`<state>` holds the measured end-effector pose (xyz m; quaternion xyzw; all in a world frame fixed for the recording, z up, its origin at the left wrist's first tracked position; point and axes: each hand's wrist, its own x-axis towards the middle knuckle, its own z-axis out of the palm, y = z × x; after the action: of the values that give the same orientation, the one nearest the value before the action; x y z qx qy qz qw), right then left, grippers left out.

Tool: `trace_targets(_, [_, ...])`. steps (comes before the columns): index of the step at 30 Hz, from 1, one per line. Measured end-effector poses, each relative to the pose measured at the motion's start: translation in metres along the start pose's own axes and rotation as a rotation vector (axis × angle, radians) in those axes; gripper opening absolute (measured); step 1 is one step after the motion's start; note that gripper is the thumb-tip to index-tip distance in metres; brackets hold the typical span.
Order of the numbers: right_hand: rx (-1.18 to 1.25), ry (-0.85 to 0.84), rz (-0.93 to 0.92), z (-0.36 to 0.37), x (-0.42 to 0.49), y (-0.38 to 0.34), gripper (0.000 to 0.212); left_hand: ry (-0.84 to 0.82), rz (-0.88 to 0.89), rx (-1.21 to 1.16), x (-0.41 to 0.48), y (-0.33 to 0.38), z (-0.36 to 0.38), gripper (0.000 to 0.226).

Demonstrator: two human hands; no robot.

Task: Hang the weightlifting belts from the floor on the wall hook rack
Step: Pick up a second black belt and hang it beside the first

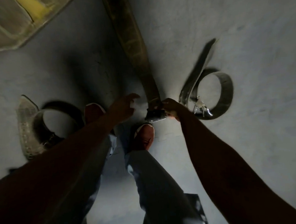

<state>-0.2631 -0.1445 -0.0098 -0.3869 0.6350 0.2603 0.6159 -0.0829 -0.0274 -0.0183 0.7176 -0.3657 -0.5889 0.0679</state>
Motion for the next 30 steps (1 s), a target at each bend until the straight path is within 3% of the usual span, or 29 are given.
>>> trace_targets(3, [0.084, -0.058, -0.043, -0.008, -0.041, -0.025, 0.034, 0.010, 0.138, 0.124, -0.026, 0.018, -0.010, 0.081])
trace_targets(5, [0.051, -0.098, -0.109, -0.012, -0.082, -0.049, 0.039, 0.110, 0.181, 0.055, -0.049, 0.040, -0.021, 0.070])
trace_targets(7, [0.091, -0.084, -0.185, -0.015, -0.114, -0.069, 0.029, 0.237, 0.206, -0.048, -0.074, 0.062, -0.035, 0.054])
trace_targets(11, [0.133, -0.038, -0.278, -0.026, -0.193, -0.110, 0.030, 0.351, 0.181, -0.198, -0.135, 0.111, -0.088, 0.035])
trace_targets(13, [0.124, -0.058, -0.334, -0.031, -0.243, -0.134, 0.029, 0.425, 0.250, -0.230, -0.169, 0.136, -0.118, 0.038])
trace_targets(17, [-0.152, -0.012, -0.487, -0.039, -0.338, -0.178, 0.030, 0.494, 0.358, -0.269, -0.240, 0.186, -0.183, 0.049])
trace_targets(23, [-0.281, 0.037, -0.817, -0.041, -0.475, -0.214, 0.050, 0.545, 0.555, -0.301, -0.352, 0.257, -0.265, 0.032])
trace_targets(30, [-0.299, 0.110, -1.229, -0.038, -0.624, -0.277, 0.048, 0.647, 0.692, -0.344, -0.506, 0.347, -0.360, 0.034])
